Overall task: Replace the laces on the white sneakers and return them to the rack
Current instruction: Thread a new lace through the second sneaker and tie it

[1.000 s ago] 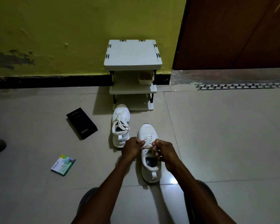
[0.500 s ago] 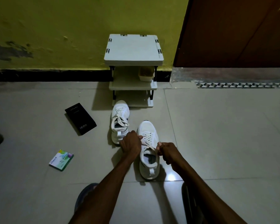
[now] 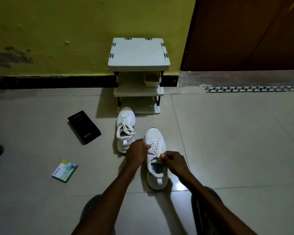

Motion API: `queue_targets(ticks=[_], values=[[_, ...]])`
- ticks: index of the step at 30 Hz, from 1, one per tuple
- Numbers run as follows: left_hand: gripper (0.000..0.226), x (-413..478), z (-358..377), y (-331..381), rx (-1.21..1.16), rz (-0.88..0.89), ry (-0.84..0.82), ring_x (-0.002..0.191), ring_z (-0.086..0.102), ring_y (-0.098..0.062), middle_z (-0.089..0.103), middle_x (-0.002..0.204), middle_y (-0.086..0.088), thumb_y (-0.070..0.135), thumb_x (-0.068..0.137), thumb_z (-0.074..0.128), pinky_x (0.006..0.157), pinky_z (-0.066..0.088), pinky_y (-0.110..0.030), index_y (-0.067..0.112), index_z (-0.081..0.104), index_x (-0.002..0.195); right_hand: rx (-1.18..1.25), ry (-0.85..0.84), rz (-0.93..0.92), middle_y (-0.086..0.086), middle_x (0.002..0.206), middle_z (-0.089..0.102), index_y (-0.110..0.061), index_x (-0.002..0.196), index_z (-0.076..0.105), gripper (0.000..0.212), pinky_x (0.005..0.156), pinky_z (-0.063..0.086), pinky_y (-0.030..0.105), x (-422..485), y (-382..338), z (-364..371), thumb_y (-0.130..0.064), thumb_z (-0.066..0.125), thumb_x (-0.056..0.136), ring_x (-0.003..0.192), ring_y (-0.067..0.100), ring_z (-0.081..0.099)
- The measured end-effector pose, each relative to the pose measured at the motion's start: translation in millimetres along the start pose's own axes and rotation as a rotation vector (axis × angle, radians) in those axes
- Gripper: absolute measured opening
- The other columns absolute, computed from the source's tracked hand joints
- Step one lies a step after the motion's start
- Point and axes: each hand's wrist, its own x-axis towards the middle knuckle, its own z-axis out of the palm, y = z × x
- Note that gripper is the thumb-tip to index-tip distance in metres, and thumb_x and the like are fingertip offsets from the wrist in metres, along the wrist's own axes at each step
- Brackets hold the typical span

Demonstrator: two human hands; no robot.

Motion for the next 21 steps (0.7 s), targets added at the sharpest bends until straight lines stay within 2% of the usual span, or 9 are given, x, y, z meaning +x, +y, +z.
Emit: queue_targets(ticks=[2,4,6,8,11,14,17,21], values=[[0.02,3,-9,-4,-0.129,0.08,0.017,0.089,0.062,-0.021,0.064,0.088,0.001,0.034,0.089,0.064,0.077,0.049,-0.038,0.018,0.059,0.079,-0.182,-0.081,-0.079,-0.008,0.085,0.07,-0.025,0.084,0.07,0.029,0.07,0.052,0.032,-4,-11,-2,-0.053,0.065,0.085,0.081,0.011,0.065],[0.016,6,-16,-8,-0.124,0.183,0.152,0.09,0.06,-0.021,0.062,0.089,0.002,0.029,0.087,0.068,0.077,0.047,-0.038,0.018,0.059,0.079,-0.512,-0.242,-0.154,-0.009,0.105,0.066,-0.032,0.103,0.066,0.042,0.073,0.049,0.03,-8,-22,-3,-0.061,0.072,0.073,0.095,0.014,0.063],[0.015,7,-20,-13,0.032,0.224,0.27,0.102,0.055,-0.025,0.061,0.102,-0.003,0.027,0.085,0.072,0.086,0.044,-0.039,0.016,0.063,0.091,-0.844,-0.341,-0.226,-0.002,0.122,0.059,-0.029,0.123,0.057,0.062,0.079,0.047,0.033,-14,-26,2,-0.054,0.078,0.07,0.109,0.024,0.058],[0.031,7,-24,-22,0.262,0.195,0.296,0.11,0.05,-0.028,0.058,0.115,-0.007,0.031,0.082,0.074,0.093,0.039,-0.041,0.017,0.062,0.106,-0.969,-0.334,-0.273,0.005,0.127,0.056,-0.022,0.128,0.055,0.06,0.079,0.045,0.033,-16,-26,11,-0.041,0.078,0.075,0.114,0.03,0.054],[0.053,9,-26,-38,0.438,0.139,0.259,0.115,0.047,-0.029,0.053,0.127,-0.008,0.037,0.077,0.075,0.094,0.037,-0.041,0.021,0.055,0.124,-1.008,-0.274,-0.287,0.012,0.124,0.059,-0.013,0.124,0.058,0.044,0.085,0.047,0.034,-14,-30,24,-0.022,0.069,0.082,0.113,0.032,0.056],[0.069,9,-26,-47,0.481,0.114,0.219,0.119,0.046,-0.025,0.049,0.134,-0.003,0.033,0.075,0.078,0.095,0.036,-0.038,0.023,0.046,0.135,-0.982,-0.173,-0.286,0.016,0.132,0.056,-0.008,0.137,0.047,0.05,0.092,0.045,0.035,-7,-34,34,-0.012,0.06,0.088,0.119,0.034,0.055],[0.071,10,-28,-51,0.492,0.138,0.175,0.123,0.045,-0.024,0.045,0.14,-0.003,0.022,0.077,0.075,0.097,0.035,-0.035,0.021,0.041,0.14,-0.89,-0.081,-0.299,0.016,0.138,0.052,-0.011,0.144,0.039,0.059,0.093,0.046,0.036,8,-39,37,-0.008,0.059,0.089,0.122,0.034,0.053],[0.071,16,-25,-56,0.439,0.14,0.126,0.133,0.038,-0.024,0.037,0.15,-0.005,0.023,0.086,0.069,0.106,0.031,-0.033,0.017,0.032,0.146,-0.827,-0.098,-0.306,0.012,0.137,0.051,-0.014,0.139,0.046,0.054,0.092,0.045,0.033,31,-46,34,-0.011,0.062,0.087,0.119,0.031,0.054]])
